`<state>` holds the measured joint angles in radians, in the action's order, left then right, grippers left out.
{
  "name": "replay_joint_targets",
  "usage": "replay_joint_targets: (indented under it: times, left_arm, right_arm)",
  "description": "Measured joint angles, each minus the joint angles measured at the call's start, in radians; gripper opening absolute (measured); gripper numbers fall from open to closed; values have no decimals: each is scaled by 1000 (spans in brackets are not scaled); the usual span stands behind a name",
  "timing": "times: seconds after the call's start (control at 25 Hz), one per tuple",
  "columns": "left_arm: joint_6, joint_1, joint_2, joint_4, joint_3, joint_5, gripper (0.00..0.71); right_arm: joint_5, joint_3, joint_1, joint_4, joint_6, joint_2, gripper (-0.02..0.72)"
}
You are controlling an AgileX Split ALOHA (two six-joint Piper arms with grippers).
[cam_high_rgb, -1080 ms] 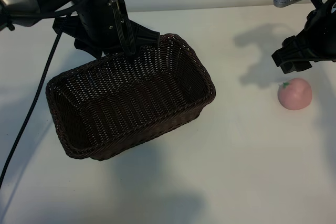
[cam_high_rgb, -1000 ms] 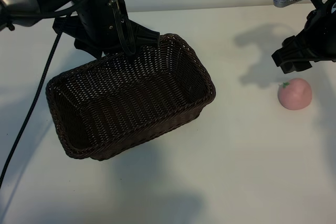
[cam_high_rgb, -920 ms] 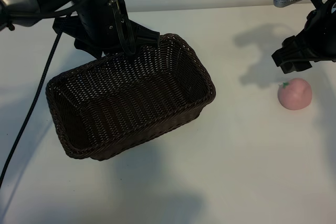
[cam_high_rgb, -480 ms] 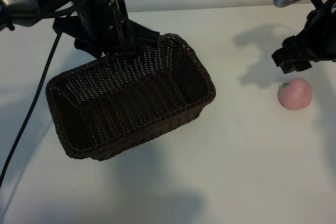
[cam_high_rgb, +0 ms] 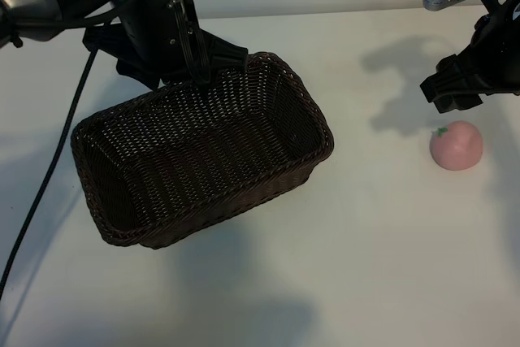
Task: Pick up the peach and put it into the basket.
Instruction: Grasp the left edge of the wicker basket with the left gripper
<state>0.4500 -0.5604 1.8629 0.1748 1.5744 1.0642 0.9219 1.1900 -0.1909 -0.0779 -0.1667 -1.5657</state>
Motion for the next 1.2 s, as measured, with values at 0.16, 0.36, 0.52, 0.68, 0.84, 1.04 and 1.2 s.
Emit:
replay_joint_targets:
  times: [0.16,0.36,0.52,0.68,0.84,1.04,1.2]
  left_arm:
    - [-1,0,0,0,0,-33,575]
    - [0,0,-6,0,0,-6,575]
    - [3,0,-46,0,-3,35,575]
    - [37,0,-128,21,-48,49,575]
    - [102,0,-223,71,-165,52,575]
    - [233,0,-342,136,-360,35,575]
    - [355,8,-411,175,-480,-4,575]
  right_arm:
    - [0,0,0,0,0,0,589]
    - [1,0,0,0,0,0,589]
    - [1,0,0,0,0,0,589]
    - [8,0,0,0,0,0,589]
    - [9,0,0,0,0,0,589]
    - [12,0,0,0,0,0,589]
    - [14,0,0,0,0,0,589]
